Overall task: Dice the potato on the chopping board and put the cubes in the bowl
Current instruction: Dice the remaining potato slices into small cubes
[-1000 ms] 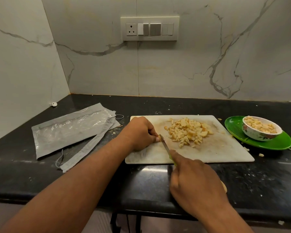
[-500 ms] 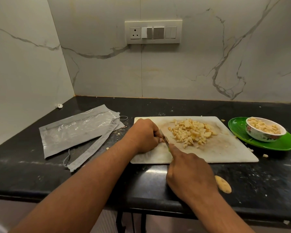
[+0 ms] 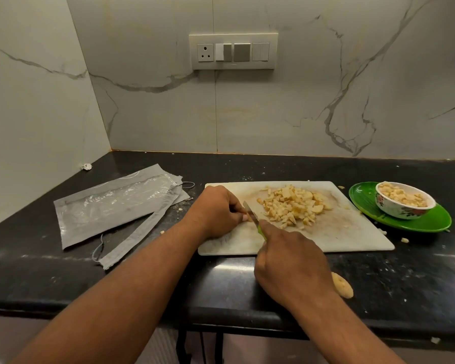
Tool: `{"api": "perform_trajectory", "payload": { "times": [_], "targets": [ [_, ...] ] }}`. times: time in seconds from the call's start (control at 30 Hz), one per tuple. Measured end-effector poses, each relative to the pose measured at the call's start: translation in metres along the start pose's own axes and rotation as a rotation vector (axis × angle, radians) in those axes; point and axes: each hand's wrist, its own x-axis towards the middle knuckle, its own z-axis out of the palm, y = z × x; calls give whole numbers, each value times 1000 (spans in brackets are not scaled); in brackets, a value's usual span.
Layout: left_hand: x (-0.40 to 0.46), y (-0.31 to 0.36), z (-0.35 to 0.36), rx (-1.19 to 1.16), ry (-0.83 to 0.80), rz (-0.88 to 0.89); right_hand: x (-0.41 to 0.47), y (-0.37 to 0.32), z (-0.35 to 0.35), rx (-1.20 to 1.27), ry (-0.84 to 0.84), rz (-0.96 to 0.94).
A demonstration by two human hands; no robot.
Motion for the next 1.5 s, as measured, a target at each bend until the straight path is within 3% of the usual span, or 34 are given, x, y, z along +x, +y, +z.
{"api": "perform_trajectory", "payload": {
  "times": [1.1, 1.5],
  "targets": [
    [1, -9, -3, -52, -15, -18, -5, -1, 10, 105, 40, 20],
    [-3, 11, 4, 104, 37, -41, -5, -2, 10, 21, -44, -9]
  ]
}}
